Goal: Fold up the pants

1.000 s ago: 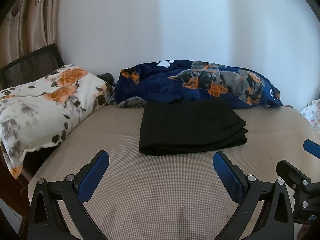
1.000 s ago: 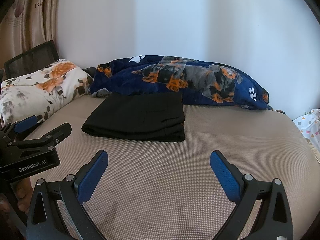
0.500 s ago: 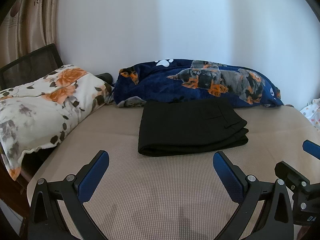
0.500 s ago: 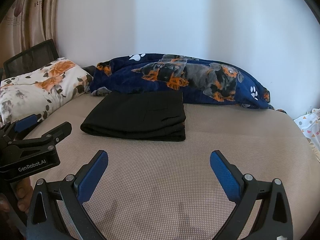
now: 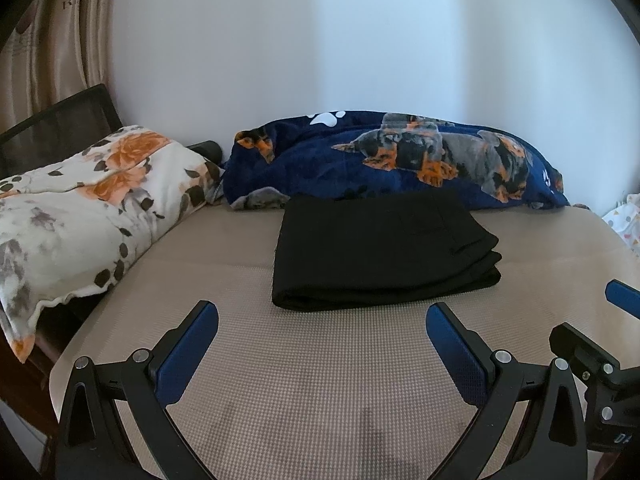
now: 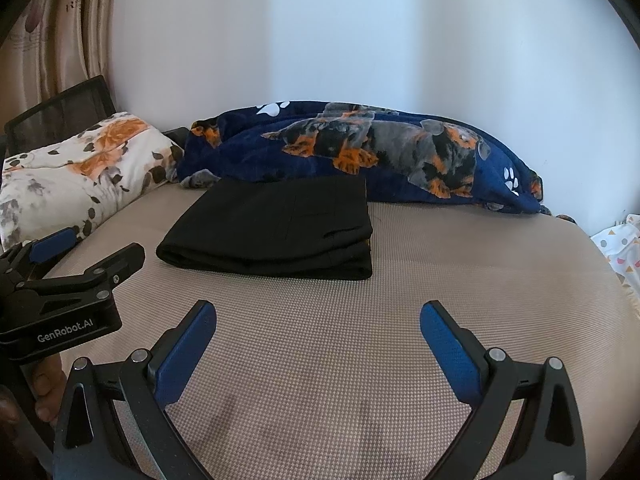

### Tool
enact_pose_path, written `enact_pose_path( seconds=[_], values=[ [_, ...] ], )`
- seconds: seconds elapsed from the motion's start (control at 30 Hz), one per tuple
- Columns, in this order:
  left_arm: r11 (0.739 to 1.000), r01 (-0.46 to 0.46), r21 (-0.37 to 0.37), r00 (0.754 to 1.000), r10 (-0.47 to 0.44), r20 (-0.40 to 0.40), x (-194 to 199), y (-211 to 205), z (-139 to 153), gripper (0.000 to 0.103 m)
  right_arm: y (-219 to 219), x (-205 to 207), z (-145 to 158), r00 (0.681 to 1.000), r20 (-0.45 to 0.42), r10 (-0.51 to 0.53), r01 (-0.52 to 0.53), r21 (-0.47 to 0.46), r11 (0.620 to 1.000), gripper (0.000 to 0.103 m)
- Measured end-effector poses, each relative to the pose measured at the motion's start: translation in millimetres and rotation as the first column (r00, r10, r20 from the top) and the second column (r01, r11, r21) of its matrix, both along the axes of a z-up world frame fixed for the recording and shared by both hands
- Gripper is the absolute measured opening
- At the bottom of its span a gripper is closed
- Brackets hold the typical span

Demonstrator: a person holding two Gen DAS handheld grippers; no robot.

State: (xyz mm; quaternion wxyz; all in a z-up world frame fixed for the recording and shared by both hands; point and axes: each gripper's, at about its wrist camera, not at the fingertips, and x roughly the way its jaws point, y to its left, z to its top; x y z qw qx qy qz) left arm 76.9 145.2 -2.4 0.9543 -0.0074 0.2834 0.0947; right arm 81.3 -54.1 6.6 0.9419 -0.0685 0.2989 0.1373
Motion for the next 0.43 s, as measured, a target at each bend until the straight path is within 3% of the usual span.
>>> enact_pose_path(
  seconds=[0.43],
  values=[
    [0.999,-0.016,0.04,0.998,0.014,0.063,-3,-5,11,0.103,3,16,1,1.0,-0.022,0.017,-0.017,-0.001,1.0,0.101]
  ],
)
